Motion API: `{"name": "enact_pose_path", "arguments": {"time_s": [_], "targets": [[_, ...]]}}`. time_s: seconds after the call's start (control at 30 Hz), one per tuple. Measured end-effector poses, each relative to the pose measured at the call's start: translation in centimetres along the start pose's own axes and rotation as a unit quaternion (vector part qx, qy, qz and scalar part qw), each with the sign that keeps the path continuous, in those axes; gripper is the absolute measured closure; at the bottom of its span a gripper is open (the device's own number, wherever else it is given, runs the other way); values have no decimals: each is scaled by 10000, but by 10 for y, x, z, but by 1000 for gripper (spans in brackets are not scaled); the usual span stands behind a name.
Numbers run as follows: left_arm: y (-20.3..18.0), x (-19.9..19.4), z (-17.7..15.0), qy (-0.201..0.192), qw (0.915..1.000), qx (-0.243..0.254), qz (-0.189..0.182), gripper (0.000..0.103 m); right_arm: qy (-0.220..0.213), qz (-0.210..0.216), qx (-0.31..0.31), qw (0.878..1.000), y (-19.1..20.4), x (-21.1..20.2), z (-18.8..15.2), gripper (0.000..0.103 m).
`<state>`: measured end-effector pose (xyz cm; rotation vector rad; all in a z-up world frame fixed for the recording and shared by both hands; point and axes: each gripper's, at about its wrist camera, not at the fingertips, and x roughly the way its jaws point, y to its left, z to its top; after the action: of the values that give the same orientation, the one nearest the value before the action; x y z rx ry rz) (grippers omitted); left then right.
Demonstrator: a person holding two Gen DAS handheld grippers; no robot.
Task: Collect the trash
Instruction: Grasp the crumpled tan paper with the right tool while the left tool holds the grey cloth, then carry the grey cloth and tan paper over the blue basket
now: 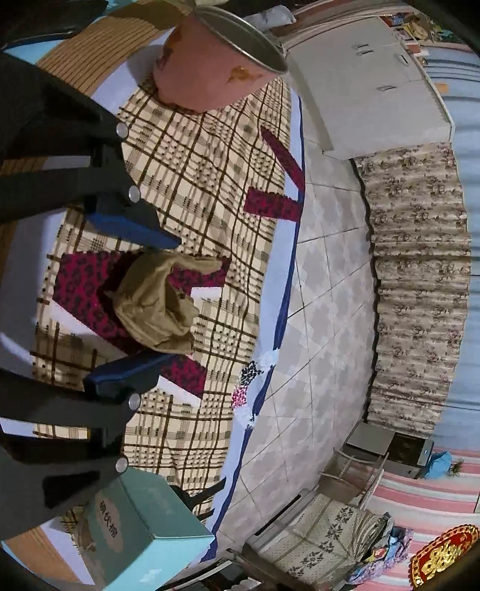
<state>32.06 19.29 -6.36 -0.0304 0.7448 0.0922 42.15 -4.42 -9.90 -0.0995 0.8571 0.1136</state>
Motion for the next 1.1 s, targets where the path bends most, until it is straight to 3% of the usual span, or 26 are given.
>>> {"name": "enact_pose_path", "arguments": {"time_s": [0.17, 0.53, 1.1], "targets": [[-12, -8, 0, -21, 10000, 89, 6, 84, -155, 67, 13, 9999, -5, -19, -4, 59], [-58, -55, -4, -176, 9996, 202, -42, 84, -464, 215, 84, 9987, -47, -84, -27, 60], [-169, -145, -55, -314, 9968, 319, -657, 83, -1024, -137, 419, 9938, -154, -233, -129, 60]]}}
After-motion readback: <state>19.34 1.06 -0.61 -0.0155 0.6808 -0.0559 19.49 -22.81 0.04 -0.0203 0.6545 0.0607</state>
